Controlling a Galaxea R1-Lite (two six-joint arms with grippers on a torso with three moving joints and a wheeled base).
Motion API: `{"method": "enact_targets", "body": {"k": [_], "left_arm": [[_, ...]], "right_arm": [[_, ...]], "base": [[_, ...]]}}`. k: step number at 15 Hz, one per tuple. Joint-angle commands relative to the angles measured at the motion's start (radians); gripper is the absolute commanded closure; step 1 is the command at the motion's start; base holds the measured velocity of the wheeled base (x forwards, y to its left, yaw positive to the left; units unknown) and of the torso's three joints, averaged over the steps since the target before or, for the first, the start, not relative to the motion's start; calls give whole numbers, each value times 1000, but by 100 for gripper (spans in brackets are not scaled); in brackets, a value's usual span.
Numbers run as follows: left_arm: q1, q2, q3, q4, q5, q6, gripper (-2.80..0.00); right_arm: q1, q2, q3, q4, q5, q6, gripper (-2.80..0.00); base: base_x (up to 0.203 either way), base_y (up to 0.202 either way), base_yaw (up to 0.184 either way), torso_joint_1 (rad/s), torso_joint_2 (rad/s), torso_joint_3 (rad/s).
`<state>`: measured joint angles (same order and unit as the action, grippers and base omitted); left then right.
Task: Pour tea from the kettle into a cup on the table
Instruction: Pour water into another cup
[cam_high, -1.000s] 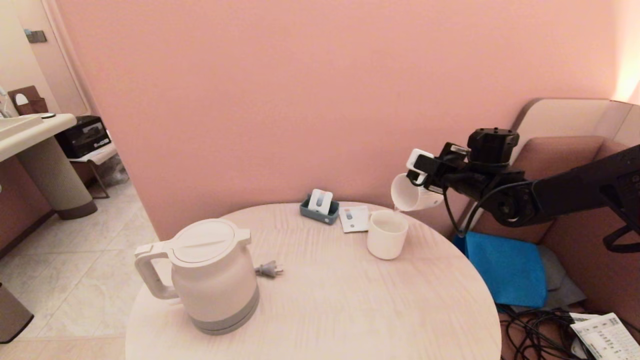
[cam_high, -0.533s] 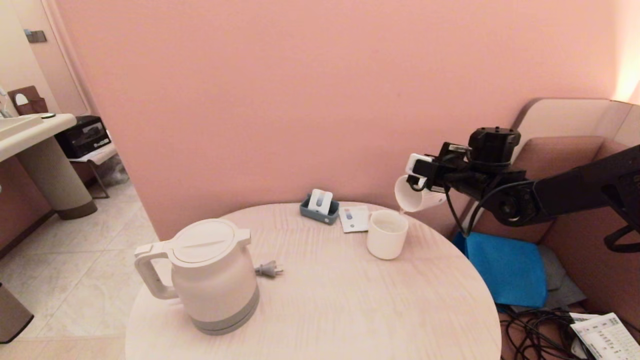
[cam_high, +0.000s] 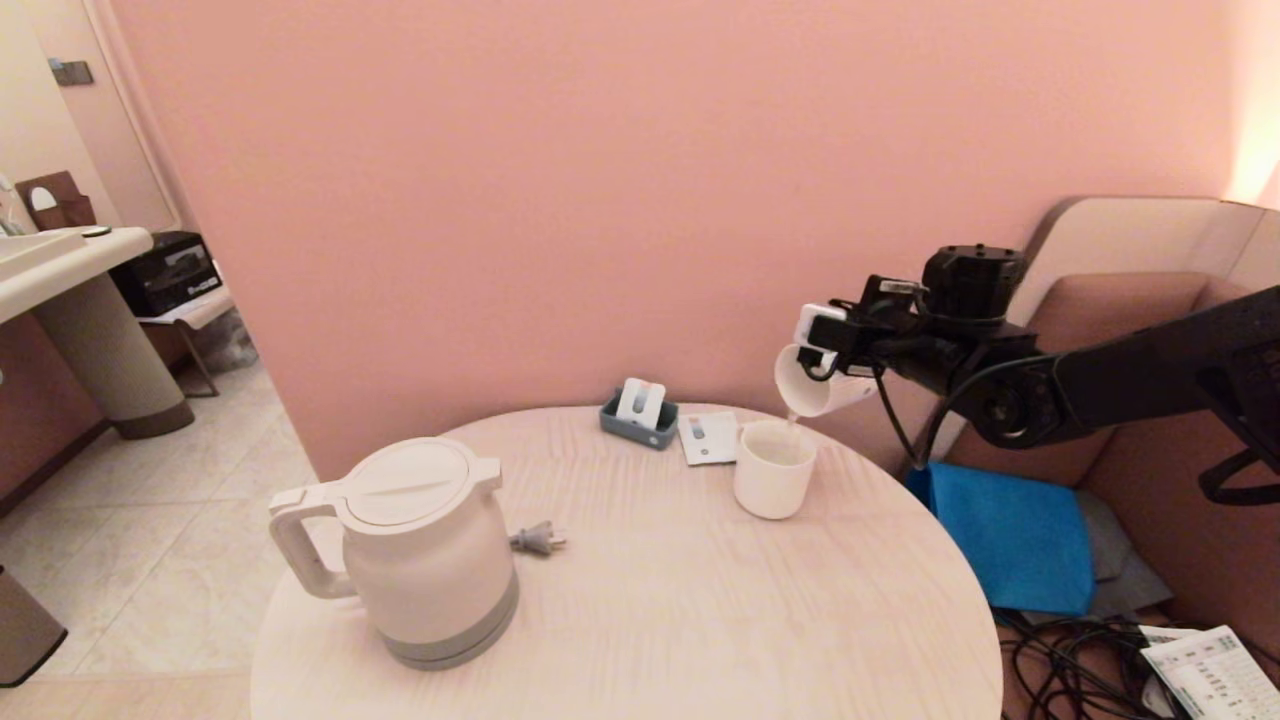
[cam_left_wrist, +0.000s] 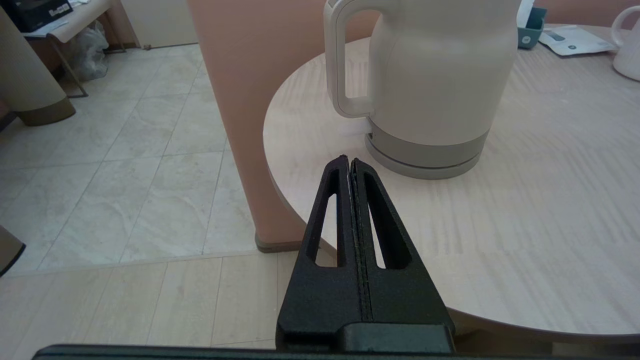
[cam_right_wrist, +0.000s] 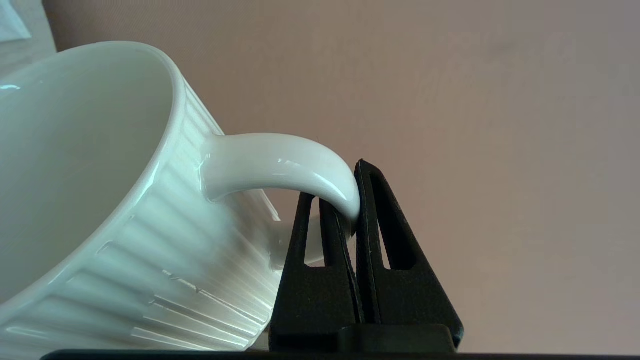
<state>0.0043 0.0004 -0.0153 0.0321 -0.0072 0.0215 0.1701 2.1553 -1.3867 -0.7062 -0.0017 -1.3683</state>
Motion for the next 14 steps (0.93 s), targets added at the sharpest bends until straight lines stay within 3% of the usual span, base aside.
{"method": "enact_targets", "body": {"k": [1, 6, 14], "left_arm": [[0, 0, 0, 0, 0, 0, 0], [0, 0, 0, 0, 0, 0, 0], [0, 0, 0, 0, 0, 0, 0]], "right_arm": [[7, -1, -2, -4, 0, -19, 0], [11, 4, 5, -58, 0, -98, 0], [29, -3, 35, -81, 2, -114, 0]], "base": [[0, 0, 0, 0, 0, 0], [0, 0, 0, 0, 0, 0], [0, 0, 0, 0, 0, 0]]}}
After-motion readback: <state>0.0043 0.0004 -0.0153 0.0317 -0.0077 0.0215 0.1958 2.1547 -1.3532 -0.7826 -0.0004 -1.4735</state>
